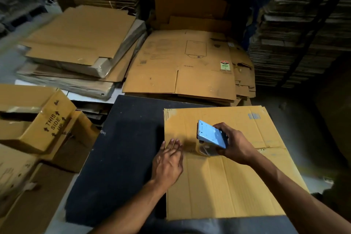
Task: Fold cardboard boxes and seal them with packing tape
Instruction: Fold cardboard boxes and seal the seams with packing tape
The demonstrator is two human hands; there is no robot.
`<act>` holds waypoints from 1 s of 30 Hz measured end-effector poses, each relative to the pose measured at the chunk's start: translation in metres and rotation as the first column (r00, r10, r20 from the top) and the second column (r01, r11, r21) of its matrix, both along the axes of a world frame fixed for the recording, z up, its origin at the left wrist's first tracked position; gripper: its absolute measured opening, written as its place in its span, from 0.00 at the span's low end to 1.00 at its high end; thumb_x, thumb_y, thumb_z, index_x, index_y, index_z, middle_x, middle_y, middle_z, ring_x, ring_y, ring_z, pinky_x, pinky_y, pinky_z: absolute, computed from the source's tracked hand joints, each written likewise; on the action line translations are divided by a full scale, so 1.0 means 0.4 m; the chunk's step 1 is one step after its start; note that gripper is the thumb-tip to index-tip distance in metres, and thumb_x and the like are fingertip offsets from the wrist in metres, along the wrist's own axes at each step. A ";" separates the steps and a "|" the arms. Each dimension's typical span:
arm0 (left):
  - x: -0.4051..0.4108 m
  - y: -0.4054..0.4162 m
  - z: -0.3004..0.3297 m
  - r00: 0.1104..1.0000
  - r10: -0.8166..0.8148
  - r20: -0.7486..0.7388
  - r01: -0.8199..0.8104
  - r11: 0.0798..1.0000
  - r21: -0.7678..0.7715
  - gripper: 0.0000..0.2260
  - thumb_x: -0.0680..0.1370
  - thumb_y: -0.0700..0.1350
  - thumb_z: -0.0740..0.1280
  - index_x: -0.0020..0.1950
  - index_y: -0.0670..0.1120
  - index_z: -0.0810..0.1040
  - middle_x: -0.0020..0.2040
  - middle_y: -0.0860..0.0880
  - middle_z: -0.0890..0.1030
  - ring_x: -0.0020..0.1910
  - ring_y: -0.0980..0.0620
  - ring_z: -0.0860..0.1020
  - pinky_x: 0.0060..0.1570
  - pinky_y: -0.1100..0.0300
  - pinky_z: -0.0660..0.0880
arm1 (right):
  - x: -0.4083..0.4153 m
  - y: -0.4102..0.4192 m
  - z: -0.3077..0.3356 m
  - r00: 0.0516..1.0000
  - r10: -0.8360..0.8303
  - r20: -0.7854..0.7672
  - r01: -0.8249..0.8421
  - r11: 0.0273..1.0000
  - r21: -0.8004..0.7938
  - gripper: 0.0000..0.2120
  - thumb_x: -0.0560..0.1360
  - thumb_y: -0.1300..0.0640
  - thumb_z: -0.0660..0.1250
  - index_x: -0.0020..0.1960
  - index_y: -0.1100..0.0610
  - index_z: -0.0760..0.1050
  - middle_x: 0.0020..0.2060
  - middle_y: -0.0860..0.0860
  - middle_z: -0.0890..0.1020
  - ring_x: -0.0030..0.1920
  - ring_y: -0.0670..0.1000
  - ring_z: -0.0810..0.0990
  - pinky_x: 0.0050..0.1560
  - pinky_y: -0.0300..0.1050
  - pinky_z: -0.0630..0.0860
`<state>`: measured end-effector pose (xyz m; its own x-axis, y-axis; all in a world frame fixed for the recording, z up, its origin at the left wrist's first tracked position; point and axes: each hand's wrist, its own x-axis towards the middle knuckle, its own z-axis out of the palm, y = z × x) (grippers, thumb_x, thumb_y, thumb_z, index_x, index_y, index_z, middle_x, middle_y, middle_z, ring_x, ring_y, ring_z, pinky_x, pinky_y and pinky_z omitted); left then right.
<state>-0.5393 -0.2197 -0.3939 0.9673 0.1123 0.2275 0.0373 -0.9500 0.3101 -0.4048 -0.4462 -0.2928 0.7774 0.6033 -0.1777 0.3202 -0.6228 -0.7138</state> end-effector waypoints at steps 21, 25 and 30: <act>0.045 -0.027 0.229 0.821 0.272 -0.502 -0.518 -0.015 -0.855 0.08 0.83 0.46 0.69 0.51 0.43 0.85 0.40 0.45 0.87 0.29 0.56 0.79 0.23 0.63 0.69 | -0.005 0.056 0.021 0.923 0.305 0.235 -0.240 0.933 -0.268 0.32 0.72 0.49 0.78 0.71 0.41 0.65 0.62 0.42 0.78 0.58 0.45 0.78 0.50 0.40 0.80; 0.016 0.039 0.189 0.746 0.437 -0.503 -0.571 0.029 -0.821 0.08 0.82 0.42 0.69 0.47 0.39 0.83 0.35 0.46 0.84 0.25 0.54 0.76 0.23 0.62 0.70 | -0.006 0.083 0.049 0.852 0.457 0.254 -0.325 0.844 -0.427 0.36 0.75 0.47 0.75 0.78 0.45 0.61 0.66 0.45 0.76 0.61 0.46 0.76 0.54 0.44 0.79; -0.058 0.128 0.132 0.692 0.426 -0.583 -0.640 -0.013 -0.768 0.05 0.80 0.39 0.71 0.47 0.39 0.84 0.37 0.45 0.84 0.27 0.53 0.74 0.25 0.60 0.72 | 0.027 0.023 0.080 0.848 0.502 0.172 -0.307 0.729 -0.613 0.37 0.77 0.47 0.73 0.80 0.44 0.58 0.67 0.45 0.76 0.64 0.47 0.76 0.59 0.44 0.78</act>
